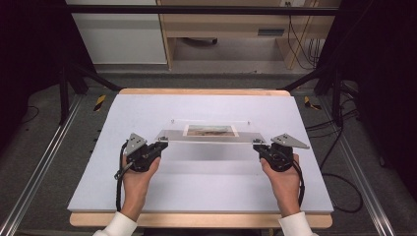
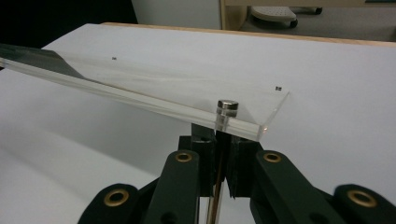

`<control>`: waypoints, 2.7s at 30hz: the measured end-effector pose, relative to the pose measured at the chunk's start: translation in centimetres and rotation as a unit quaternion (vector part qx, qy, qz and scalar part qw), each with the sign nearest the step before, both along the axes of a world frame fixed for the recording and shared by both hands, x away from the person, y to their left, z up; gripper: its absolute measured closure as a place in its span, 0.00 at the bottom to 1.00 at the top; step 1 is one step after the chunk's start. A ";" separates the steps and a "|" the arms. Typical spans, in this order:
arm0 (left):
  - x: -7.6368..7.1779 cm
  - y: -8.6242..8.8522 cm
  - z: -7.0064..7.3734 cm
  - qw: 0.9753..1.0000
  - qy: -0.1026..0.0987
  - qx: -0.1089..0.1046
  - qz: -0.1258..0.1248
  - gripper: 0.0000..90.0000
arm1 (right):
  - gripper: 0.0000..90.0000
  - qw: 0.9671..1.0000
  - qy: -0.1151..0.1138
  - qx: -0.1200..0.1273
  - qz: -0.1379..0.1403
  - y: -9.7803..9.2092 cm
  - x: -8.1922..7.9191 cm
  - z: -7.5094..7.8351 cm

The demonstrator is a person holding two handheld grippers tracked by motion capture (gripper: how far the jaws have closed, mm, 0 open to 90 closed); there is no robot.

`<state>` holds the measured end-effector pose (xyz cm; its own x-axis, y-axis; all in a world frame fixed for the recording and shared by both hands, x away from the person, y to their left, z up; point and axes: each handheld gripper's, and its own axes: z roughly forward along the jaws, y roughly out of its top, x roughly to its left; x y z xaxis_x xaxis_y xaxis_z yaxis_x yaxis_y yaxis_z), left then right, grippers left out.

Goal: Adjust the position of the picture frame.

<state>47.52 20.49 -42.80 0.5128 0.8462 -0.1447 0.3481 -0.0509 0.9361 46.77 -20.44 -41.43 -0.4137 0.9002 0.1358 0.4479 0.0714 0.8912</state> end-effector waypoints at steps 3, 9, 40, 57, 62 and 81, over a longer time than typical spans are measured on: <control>-0.1 0.0 -0.2 1.000 0.009 0.003 0.000 0.92 | 0.93 1.000 0.004 -0.004 0.001 0.0 -0.2 -0.2; -0.5 0.0 -0.6 1.000 0.022 0.015 0.000 0.92 | 0.93 1.000 0.013 -0.008 0.005 0.1 -0.5 -0.8; -1.5 -0.2 -2.8 0.996 0.062 0.064 -0.008 0.93 | 0.94 0.998 0.052 -0.018 0.017 0.1 -1.7 -3.5; -1.6 -0.4 -3.6 0.993 0.076 0.085 -0.009 0.93 | 0.94 0.997 0.067 -0.025 0.017 0.1 -1.9 -4.5; -1.6 -0.4 -3.8 0.993 0.080 0.086 -0.008 0.93 | 0.94 0.997 0.070 -0.027 0.018 0.1 -1.9 -4.6; -1.6 -0.6 -4.2 0.992 0.088 0.085 -0.012 0.93 | 0.94 0.996 0.078 -0.033 0.013 0.1 -1.8 -4.9</control>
<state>45.92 19.94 -46.95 0.5120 0.8543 -0.0901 0.5024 -0.2127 0.8381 44.94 -20.34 -46.36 -0.4162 0.8983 0.1408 0.5782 0.1420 0.8034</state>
